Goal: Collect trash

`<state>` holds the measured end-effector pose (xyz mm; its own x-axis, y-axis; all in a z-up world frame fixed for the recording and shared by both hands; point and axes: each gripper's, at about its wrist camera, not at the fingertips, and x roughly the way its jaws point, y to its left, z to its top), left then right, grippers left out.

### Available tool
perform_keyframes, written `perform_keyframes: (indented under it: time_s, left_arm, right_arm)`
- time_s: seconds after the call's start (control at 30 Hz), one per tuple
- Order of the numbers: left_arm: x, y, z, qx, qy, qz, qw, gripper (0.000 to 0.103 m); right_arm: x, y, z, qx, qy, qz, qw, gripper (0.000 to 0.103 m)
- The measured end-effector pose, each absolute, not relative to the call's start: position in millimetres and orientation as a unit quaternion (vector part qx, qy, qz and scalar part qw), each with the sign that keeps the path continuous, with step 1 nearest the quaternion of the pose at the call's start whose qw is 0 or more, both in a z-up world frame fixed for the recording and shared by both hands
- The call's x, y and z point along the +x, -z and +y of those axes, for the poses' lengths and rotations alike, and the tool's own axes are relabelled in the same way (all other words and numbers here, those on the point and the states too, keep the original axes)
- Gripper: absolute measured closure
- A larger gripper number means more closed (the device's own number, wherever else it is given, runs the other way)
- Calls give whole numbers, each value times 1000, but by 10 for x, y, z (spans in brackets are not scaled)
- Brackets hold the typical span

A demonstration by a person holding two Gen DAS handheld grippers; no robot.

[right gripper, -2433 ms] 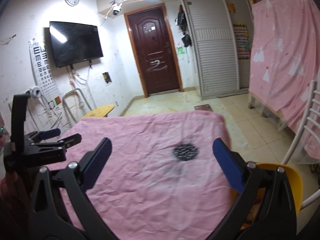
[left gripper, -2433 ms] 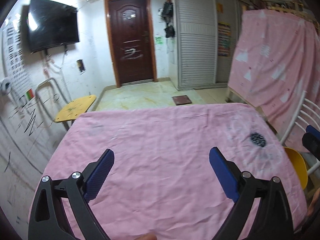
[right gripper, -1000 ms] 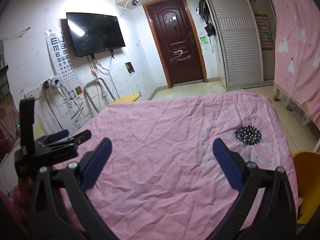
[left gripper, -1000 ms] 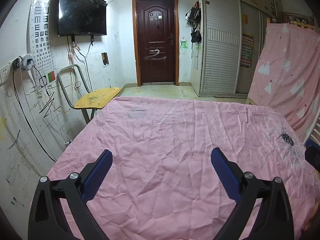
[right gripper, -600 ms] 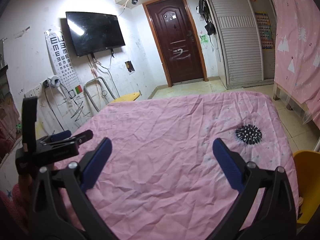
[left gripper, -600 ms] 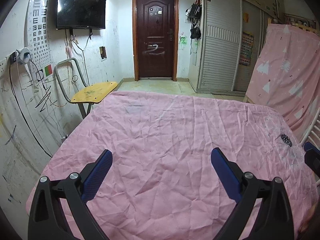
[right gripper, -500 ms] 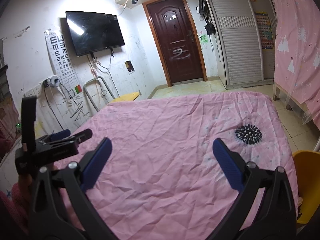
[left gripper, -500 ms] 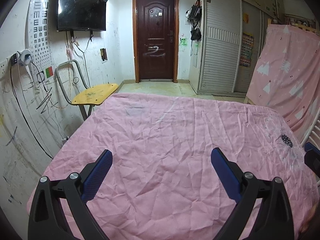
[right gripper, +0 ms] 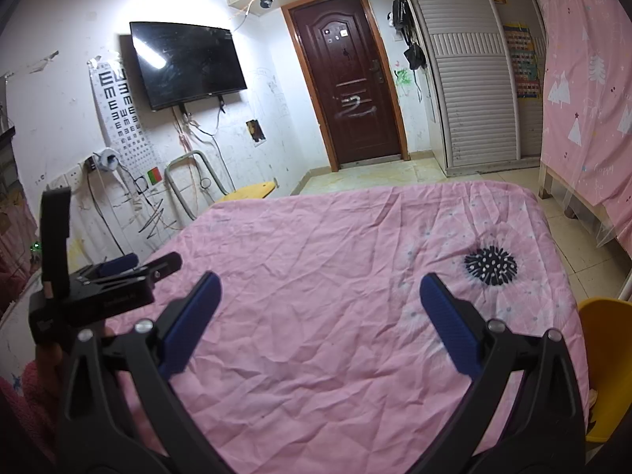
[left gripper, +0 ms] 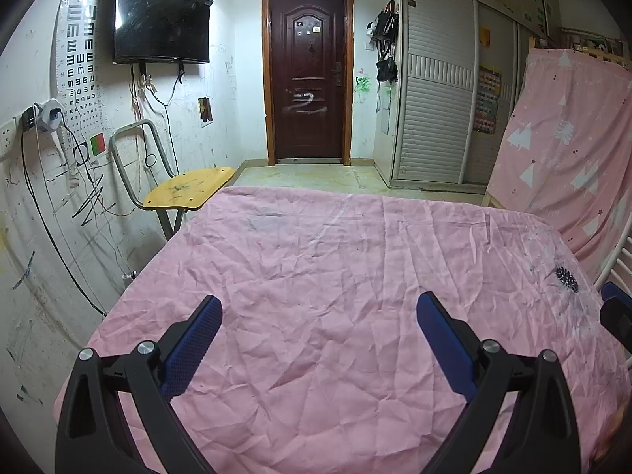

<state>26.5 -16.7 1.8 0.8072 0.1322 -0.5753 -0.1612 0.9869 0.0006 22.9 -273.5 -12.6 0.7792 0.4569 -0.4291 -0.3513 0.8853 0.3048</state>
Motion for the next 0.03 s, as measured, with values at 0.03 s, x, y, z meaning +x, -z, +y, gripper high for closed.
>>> perform_keyframes:
  time_s: [0.03]
  left_arm:
    - [266, -18, -169, -24, -78, 301, 950, 12]
  right_arm:
    - [234, 124, -2735, 105, -215, 253, 937, 6]
